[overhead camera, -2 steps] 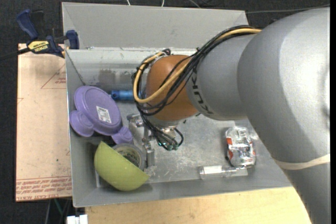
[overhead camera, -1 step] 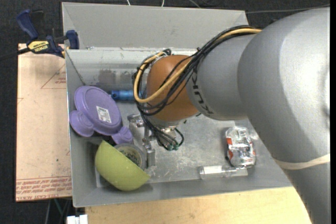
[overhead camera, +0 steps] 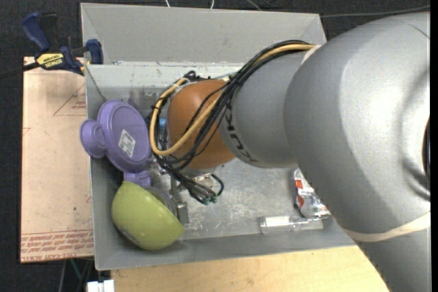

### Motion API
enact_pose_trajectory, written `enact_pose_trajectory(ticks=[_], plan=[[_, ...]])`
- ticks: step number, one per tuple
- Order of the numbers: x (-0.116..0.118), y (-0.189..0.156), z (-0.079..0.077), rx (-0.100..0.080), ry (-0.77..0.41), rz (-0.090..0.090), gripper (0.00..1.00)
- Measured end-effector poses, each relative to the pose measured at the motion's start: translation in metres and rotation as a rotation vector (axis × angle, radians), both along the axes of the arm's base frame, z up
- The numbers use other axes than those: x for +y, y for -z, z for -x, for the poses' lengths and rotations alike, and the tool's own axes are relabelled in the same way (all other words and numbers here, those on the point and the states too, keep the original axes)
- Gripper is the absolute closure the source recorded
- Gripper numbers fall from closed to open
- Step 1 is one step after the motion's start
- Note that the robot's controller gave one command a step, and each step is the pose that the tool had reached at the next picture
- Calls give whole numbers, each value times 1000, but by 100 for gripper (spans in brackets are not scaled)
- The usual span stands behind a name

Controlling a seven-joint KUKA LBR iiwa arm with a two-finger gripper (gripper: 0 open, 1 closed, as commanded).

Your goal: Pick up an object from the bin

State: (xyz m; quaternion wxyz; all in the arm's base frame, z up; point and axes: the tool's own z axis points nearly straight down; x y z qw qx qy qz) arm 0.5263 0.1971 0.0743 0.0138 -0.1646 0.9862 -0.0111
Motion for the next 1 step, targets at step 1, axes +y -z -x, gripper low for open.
enact_pose_trajectory(ticks=[1], plan=[[-14, 4, -8, 13, 42, -18, 0]])
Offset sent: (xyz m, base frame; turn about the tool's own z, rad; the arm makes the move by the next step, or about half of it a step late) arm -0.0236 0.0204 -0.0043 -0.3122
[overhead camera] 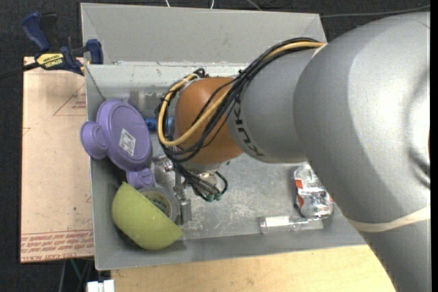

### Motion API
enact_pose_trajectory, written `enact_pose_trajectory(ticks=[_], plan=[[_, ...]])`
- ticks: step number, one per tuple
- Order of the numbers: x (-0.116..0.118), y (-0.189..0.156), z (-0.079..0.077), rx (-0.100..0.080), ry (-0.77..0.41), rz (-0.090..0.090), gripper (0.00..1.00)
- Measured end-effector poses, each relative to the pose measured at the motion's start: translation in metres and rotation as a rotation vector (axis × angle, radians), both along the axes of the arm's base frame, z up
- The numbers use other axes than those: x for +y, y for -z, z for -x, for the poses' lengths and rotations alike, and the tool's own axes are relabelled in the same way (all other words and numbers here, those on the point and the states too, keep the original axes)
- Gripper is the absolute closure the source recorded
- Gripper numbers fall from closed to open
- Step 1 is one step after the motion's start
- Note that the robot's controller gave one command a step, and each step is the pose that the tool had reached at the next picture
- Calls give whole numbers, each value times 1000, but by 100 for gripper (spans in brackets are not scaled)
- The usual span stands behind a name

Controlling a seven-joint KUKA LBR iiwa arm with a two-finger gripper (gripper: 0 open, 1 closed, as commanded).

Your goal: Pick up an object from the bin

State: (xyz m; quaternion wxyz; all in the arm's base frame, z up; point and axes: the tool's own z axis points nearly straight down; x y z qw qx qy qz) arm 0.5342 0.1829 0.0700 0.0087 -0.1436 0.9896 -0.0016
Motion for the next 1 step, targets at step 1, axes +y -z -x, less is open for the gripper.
enact_pose_trajectory(ticks=[1], plan=[[5, 0, 2, -5, -4, 3, 0]])
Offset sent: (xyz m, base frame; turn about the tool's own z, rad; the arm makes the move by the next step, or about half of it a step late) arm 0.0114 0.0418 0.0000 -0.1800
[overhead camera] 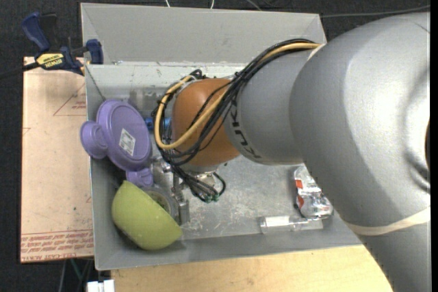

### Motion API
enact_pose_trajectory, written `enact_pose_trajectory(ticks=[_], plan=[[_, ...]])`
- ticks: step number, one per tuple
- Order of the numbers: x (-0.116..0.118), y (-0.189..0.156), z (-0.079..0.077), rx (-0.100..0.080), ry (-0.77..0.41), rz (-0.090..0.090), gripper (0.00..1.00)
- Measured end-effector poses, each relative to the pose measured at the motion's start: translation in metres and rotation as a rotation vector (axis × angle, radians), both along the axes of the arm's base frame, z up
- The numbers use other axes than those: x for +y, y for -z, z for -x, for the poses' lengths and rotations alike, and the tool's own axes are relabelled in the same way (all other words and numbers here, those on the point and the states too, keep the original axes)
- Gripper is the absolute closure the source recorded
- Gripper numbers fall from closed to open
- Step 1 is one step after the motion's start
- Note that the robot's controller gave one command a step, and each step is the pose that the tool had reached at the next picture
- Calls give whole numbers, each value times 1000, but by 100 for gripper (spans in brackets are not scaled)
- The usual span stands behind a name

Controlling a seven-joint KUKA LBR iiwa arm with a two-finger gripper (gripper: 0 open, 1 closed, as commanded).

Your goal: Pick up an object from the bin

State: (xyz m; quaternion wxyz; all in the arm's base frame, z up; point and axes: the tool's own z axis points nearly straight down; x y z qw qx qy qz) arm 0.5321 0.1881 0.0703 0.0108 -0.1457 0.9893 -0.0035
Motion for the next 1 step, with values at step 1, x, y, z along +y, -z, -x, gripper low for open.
enact_pose_trajectory(ticks=[1], plan=[[23, -1, -16, -4, -181, 18, 0]])
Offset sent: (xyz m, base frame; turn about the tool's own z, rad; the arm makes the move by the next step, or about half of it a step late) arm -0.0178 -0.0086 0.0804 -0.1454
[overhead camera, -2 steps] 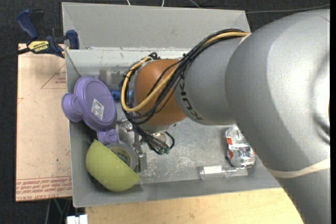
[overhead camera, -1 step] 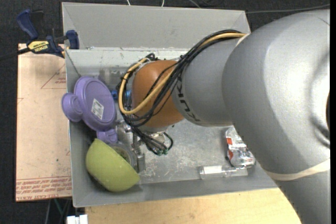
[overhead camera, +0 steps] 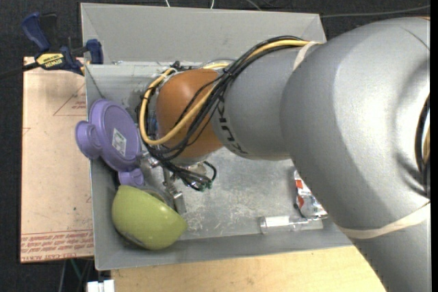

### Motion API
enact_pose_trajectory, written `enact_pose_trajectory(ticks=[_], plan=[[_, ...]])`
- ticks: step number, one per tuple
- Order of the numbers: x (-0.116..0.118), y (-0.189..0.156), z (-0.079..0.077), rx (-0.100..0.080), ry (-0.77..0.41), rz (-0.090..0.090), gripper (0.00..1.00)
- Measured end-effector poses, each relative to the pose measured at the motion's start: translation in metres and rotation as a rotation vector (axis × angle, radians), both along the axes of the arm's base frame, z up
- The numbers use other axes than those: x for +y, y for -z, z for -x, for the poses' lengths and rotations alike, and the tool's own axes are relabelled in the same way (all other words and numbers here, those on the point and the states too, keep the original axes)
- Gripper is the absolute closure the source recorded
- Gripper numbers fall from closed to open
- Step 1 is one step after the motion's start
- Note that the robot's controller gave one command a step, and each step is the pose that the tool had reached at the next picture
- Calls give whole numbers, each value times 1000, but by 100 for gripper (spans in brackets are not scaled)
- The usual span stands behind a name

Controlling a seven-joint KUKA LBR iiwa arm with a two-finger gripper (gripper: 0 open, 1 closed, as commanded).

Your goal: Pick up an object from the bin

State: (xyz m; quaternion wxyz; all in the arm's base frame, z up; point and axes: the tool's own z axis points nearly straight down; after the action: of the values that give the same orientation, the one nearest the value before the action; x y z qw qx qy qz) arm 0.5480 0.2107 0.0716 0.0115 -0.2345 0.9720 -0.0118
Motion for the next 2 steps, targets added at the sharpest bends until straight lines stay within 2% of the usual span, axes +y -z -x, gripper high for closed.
enact_pose_trajectory(ticks=[1, 2], plan=[[-32, -82, 32, -4, 40, -10, 0], [26, 2, -17, -10, -116, 2, 0]])
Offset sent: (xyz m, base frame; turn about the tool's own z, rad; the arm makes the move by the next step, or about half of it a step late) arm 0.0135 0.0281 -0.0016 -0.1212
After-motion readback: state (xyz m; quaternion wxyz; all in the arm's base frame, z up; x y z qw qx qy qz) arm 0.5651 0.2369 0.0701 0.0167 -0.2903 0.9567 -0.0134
